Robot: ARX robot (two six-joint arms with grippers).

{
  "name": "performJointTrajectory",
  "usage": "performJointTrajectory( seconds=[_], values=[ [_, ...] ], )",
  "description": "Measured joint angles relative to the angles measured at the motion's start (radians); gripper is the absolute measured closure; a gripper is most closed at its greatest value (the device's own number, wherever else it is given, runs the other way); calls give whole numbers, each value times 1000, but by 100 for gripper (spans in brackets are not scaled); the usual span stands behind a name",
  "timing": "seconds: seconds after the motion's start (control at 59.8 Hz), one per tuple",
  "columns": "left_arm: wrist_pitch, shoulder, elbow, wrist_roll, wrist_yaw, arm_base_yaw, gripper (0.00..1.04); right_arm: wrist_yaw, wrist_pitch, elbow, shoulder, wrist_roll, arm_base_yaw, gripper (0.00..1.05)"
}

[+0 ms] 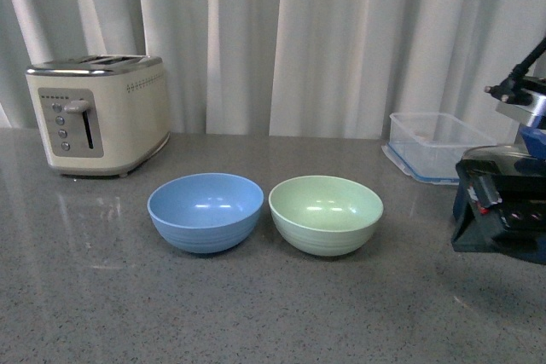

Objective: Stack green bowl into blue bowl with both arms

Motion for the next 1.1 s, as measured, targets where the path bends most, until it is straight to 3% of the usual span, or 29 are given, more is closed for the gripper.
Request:
performJointTrajectory(
  seconds=[0.753,1.104],
  values=[
    [0,0,0,0,0,0,7,-20,-40,507,459,-6,24,10],
    [0,0,0,0,0,0,7,-22,-49,573,545,-13,32,10]
  ],
)
